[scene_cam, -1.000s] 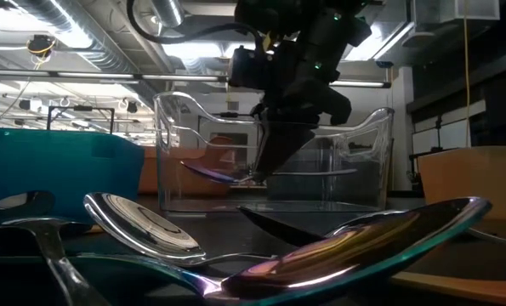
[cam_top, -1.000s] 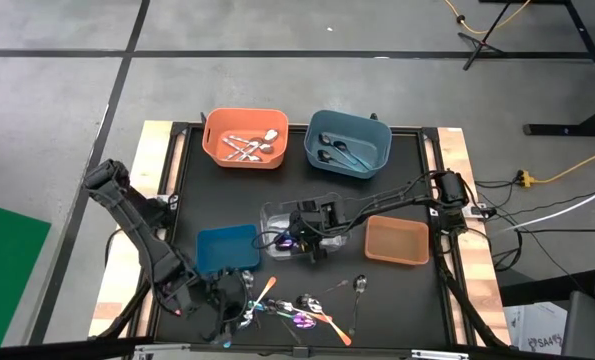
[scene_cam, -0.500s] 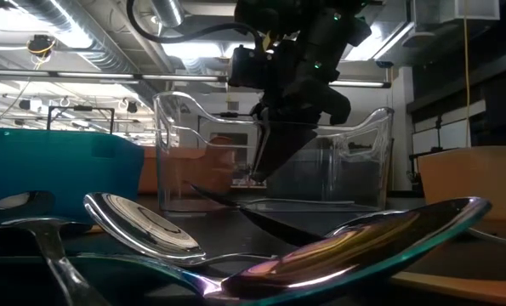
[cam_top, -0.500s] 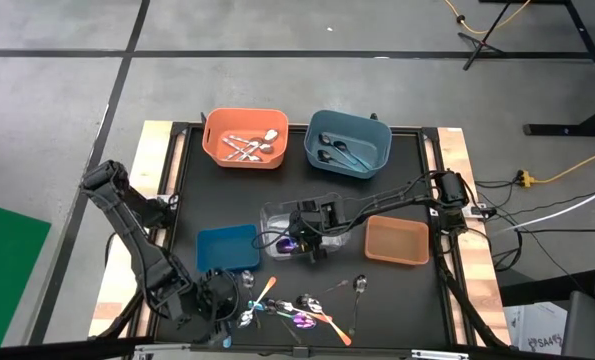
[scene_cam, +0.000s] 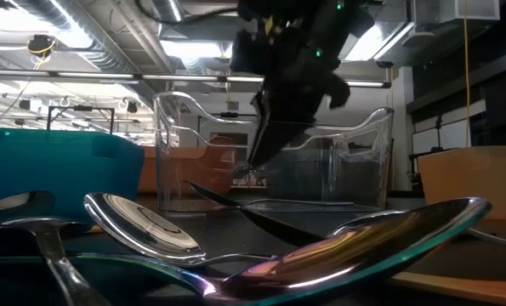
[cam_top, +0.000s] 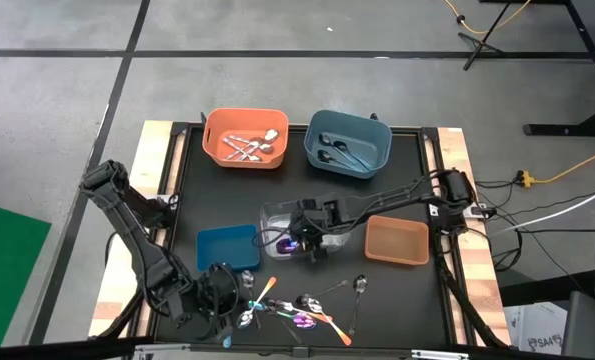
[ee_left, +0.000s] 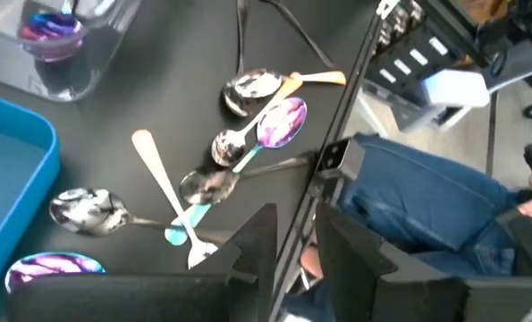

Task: Sort silverware by color (type)
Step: Put the orange spoon into the blue bin

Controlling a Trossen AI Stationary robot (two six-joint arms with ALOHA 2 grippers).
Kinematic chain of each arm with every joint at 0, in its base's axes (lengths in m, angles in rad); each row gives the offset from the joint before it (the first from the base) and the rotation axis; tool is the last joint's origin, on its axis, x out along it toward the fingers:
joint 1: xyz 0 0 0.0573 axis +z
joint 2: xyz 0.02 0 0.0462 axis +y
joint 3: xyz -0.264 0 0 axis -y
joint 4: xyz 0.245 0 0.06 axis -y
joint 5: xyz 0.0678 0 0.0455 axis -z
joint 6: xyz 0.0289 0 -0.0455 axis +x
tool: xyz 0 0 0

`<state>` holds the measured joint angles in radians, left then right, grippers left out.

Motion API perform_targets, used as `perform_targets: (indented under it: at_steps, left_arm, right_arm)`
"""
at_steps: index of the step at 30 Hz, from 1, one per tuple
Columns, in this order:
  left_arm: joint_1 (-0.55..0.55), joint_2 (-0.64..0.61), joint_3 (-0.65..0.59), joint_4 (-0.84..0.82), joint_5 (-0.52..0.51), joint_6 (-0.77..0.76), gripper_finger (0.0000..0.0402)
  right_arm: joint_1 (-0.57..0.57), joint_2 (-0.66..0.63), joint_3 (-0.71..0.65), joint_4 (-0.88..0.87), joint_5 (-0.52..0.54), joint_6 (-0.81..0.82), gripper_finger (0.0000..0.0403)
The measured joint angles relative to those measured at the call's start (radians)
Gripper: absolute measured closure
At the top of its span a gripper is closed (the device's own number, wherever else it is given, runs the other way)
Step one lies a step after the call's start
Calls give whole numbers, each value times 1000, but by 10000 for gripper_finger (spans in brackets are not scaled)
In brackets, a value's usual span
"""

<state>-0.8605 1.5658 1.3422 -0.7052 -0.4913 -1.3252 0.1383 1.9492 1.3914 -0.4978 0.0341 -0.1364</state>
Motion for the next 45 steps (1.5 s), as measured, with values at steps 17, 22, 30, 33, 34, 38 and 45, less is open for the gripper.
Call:
perform_targets:
  at_steps: [17,22,30,33,34,38,45]
  left_arm:
    - [90,0,0,202,25,152,328]
    - [124,40,0,275,89,184,339]
    - [155,142,0,323,228,155,344]
    - [155,173,0,321,257,149,344]
    - [155,183,0,320,263,149,344]
    - [154,228,0,318,297,149,344]
    - [154,286,0,317,299,149,344]
  right_arm:
    - [22,-259,1,-116,18,0,331]
    - [93,-333,1,-190,105,0,331]
    - [205,-427,1,-279,176,37,331]
    - [235,-437,1,-283,176,58,331]
    - [243,-437,1,-283,176,58,331]
    - [273,-437,1,-282,176,60,331]
    - [288,-436,1,-285,175,61,331]
